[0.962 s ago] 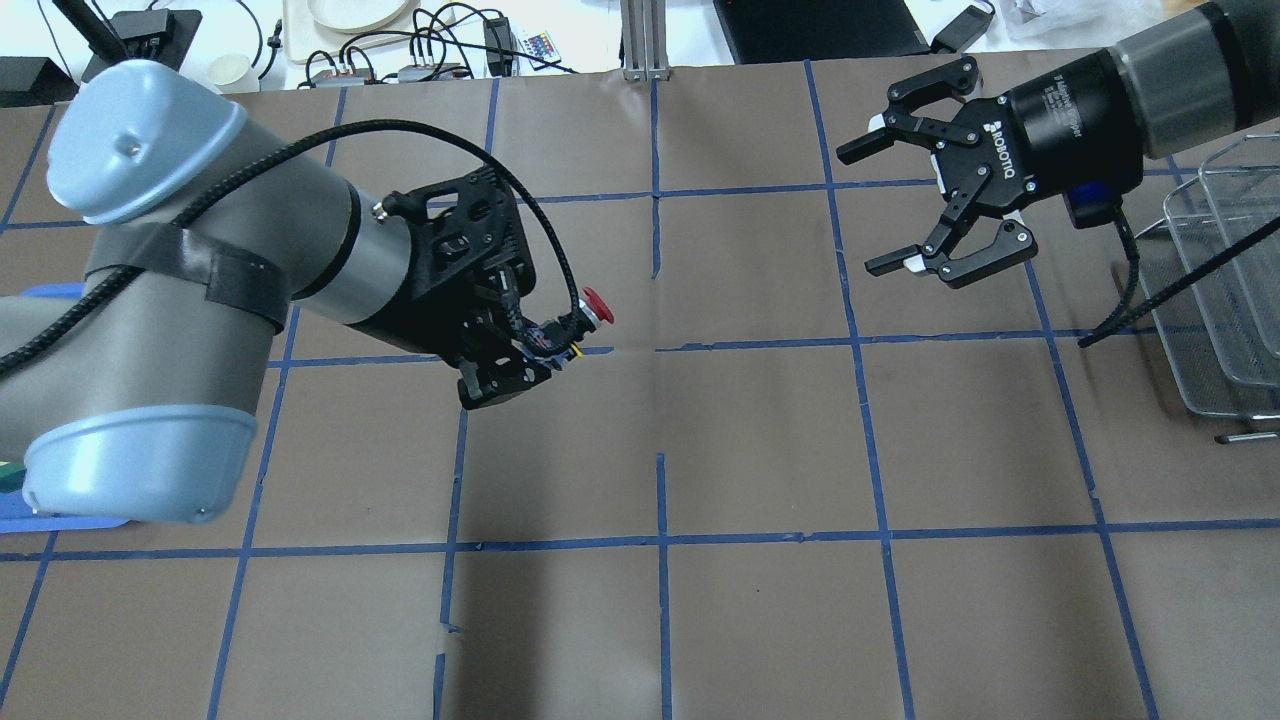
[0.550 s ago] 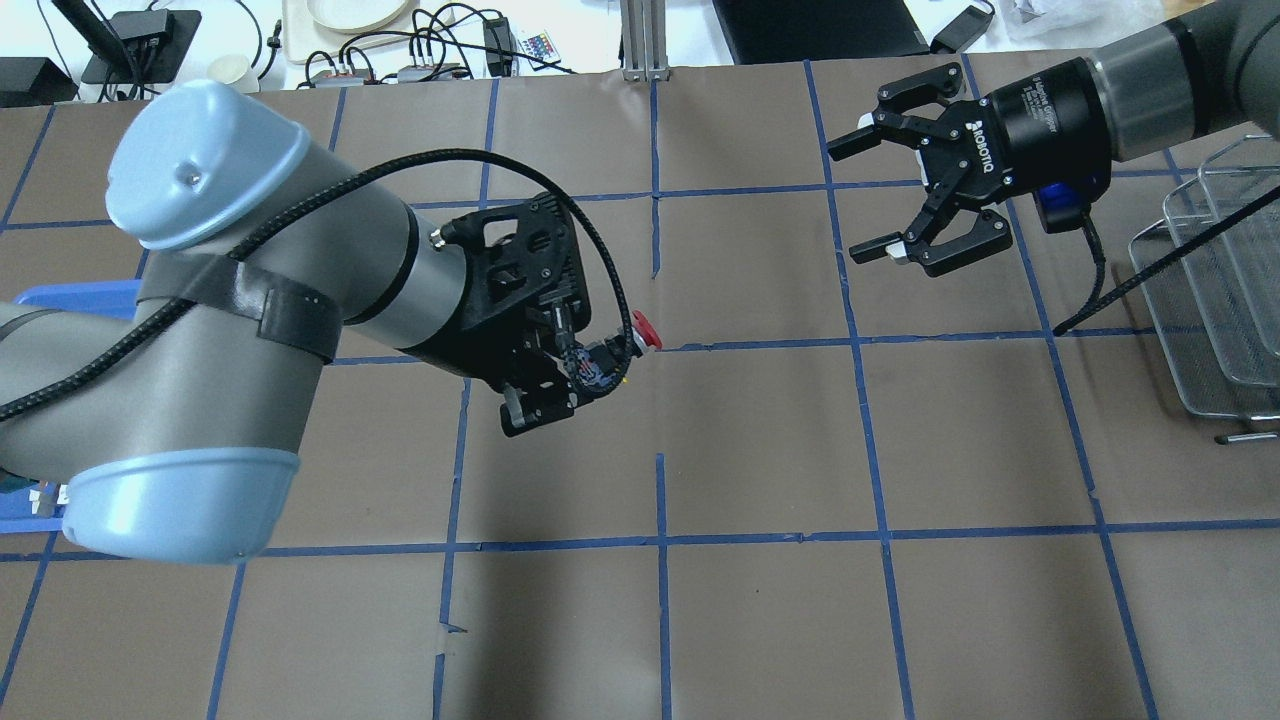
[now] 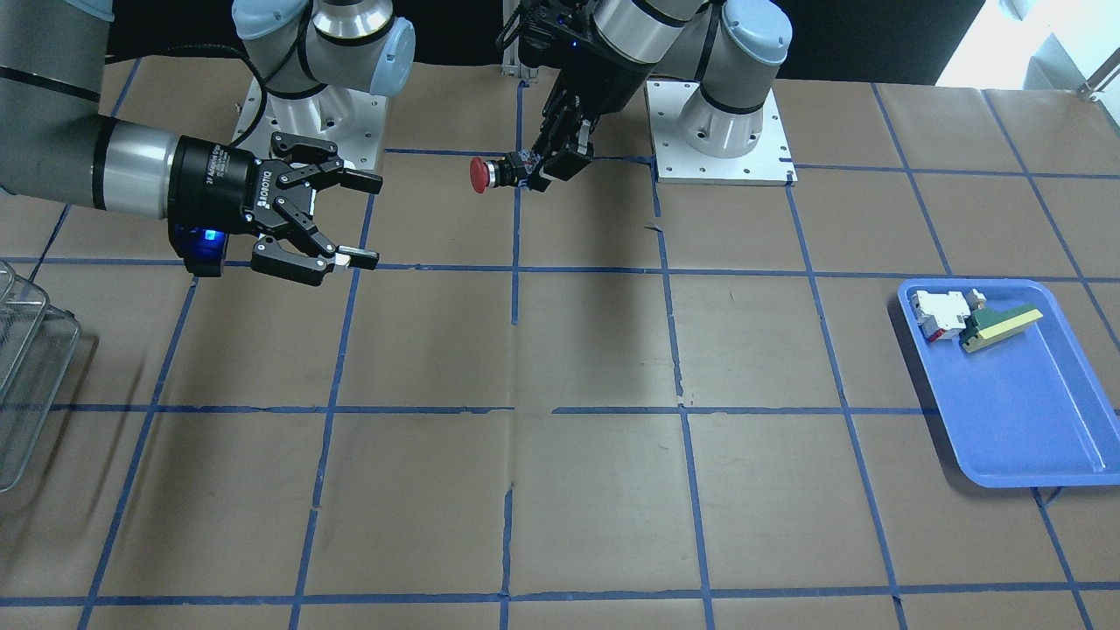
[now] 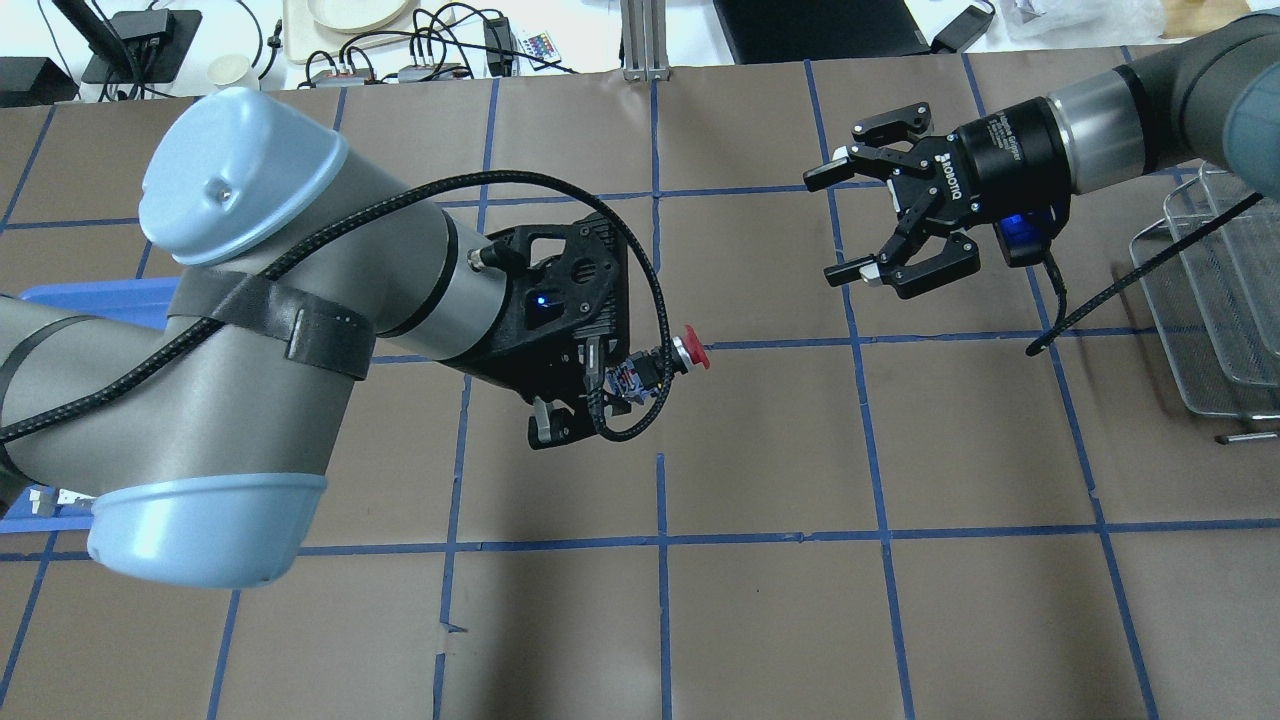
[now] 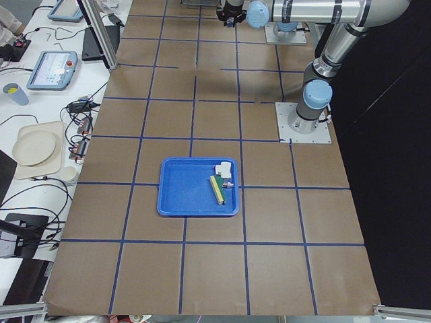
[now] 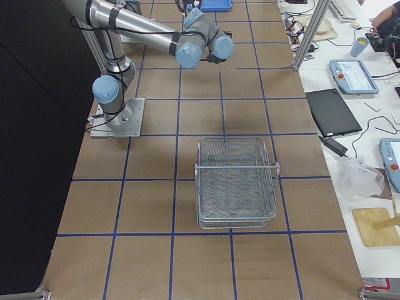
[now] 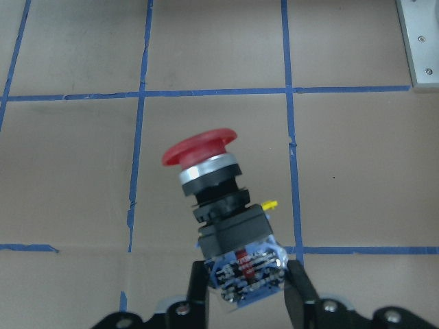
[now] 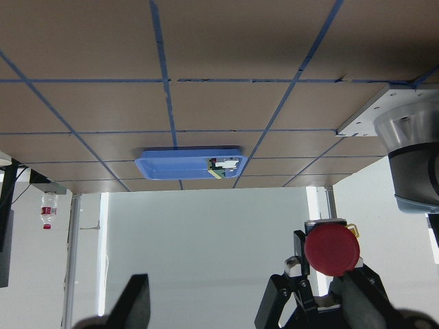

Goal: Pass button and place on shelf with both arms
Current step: 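Carry the red button toward the table center while the right gripper swings toward it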

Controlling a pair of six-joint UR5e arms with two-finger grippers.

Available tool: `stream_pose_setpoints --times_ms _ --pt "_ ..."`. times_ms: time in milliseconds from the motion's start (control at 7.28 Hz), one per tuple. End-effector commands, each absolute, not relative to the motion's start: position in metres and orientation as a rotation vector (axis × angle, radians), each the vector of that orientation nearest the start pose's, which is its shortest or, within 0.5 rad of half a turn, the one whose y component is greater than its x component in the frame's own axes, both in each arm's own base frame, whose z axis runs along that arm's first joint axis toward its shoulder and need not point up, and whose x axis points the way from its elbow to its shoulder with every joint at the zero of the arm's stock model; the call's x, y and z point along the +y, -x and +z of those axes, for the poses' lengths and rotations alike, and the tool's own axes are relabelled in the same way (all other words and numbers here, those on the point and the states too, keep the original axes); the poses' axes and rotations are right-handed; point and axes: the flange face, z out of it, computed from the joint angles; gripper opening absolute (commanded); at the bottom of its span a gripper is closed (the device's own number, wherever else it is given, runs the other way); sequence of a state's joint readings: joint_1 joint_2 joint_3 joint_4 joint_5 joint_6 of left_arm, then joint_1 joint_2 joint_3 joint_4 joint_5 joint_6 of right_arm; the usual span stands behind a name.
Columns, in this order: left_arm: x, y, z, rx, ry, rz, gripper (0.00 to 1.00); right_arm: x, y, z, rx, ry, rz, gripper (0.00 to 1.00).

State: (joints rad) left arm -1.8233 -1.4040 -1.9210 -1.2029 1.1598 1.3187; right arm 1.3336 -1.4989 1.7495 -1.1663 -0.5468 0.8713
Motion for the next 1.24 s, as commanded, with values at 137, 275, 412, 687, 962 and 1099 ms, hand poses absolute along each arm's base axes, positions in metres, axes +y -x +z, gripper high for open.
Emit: stream_pose_setpoints --times_ms 137,275,412,687,962,1099 --pt "-0.385 0.261 0.443 -1.876 2.082 0.603 0.13 -0.484 -0.138 0.386 1.670 -1.429 1.112 1.00" --pt "-0.385 0.261 0.440 -1.865 2.089 0.600 0.13 -0.479 -0.157 0.386 1.707 -1.389 1.126 1.00" --pt "-0.384 0.260 0.438 -1.866 2.087 0.595 0.13 -0.475 -0.168 0.387 1.729 -1.374 1.138 1.00" --pt "-0.385 0.260 0.443 -1.866 2.087 0.610 0.13 -0.455 -0.175 0.386 1.732 -1.372 1.162 1.00" --pt "-0.384 0.260 0.444 -1.862 2.084 0.616 0.13 -0.437 -0.177 0.385 1.726 -1.384 1.165 1.00" --pt "-0.384 0.260 0.444 -1.861 2.084 0.616 0.13 -0.440 -0.177 0.386 1.722 -1.379 1.158 1.00"
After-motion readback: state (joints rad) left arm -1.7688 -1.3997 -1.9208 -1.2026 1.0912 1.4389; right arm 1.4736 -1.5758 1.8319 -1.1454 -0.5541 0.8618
